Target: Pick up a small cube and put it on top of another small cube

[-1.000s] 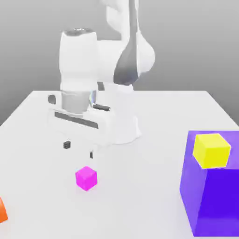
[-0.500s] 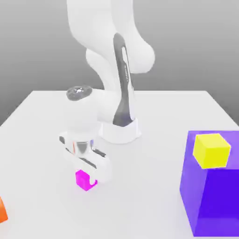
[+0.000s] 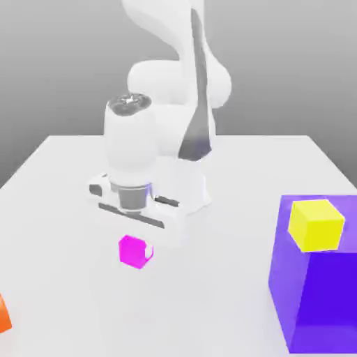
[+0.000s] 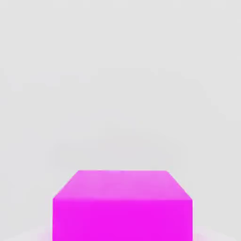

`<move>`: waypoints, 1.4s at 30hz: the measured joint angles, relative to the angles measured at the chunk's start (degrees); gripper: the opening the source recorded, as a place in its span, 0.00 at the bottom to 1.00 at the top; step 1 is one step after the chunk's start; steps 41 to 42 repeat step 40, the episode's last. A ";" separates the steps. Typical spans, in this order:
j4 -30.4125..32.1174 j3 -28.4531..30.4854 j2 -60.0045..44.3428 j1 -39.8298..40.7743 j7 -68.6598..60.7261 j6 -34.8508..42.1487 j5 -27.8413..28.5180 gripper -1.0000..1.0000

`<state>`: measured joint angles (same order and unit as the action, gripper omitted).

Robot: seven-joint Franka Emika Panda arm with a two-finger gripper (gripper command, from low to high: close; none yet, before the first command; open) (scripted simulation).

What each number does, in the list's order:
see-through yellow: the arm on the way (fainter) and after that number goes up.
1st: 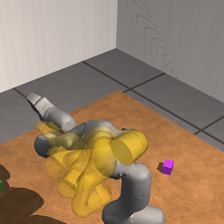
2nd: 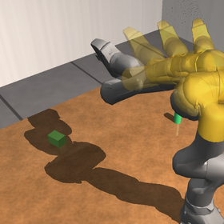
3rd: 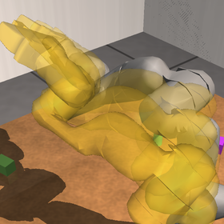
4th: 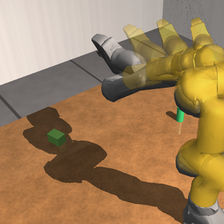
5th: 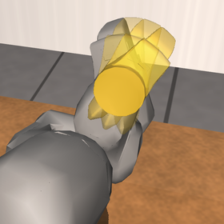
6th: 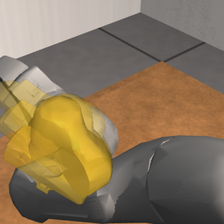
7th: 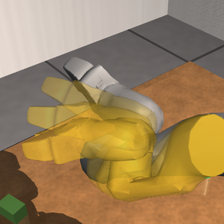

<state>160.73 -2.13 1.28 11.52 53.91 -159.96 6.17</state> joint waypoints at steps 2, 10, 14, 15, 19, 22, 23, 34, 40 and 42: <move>-4.11 -0.50 -0.95 -2.26 -5.01 3.19 2.34 0.00; -20.65 -5.79 -4.66 -8.40 -25.21 15.89 11.65 0.00; -28.90 -7.65 -6.40 -11.93 -35.31 22.11 16.24 0.00; -30.95 -8.15 -6.83 -12.74 -37.84 23.64 17.39 0.00; -37.98 -10.46 -7.17 -16.66 -42.91 30.27 18.97 0.00; -40.72 -12.40 -5.34 -20.46 -38.78 35.33 14.64 0.00; -41.30 -12.97 -4.57 -21.61 -36.84 36.82 12.65 0.00; -38.82 -15.76 0.26 -28.93 -18.41 39.55 -6.82 0.00; -37.44 -15.75 -0.53 -29.02 -18.11 37.42 -6.70 1.00; -37.44 -15.75 -0.53 -29.02 -18.11 37.42 -6.70 1.00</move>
